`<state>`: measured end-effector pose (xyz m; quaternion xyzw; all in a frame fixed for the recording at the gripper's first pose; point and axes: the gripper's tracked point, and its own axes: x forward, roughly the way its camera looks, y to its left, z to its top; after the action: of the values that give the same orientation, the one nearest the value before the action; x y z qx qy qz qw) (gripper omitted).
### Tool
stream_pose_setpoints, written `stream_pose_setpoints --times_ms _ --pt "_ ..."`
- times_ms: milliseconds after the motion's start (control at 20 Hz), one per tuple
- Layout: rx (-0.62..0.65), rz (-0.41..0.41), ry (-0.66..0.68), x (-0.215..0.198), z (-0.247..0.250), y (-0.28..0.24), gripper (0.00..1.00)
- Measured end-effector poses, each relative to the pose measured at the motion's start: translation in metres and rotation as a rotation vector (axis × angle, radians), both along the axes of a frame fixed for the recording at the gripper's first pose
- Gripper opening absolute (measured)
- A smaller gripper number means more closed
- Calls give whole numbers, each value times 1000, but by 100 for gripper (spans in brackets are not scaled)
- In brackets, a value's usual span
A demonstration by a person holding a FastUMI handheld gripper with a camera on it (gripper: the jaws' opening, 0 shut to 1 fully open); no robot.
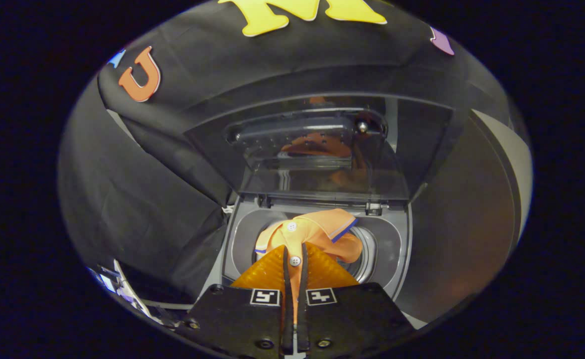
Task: Put the clothes into the washing machine and then close the washing machine lid.
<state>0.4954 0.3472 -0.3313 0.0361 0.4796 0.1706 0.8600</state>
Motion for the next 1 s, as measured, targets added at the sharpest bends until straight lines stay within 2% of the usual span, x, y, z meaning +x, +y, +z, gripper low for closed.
stream_pose_setpoints --times_ms 250,550,750,900,1000 --pt "-61 5 40 -4 -24 -4 6" --pt "-99 -1 64 -5 -30 -8 7" --pt "-101 6 56 -5 -30 -11 15" --pt "-102 6 55 -9 -29 -13 40" --pt "-116 0 52 -10 -29 -17 67"
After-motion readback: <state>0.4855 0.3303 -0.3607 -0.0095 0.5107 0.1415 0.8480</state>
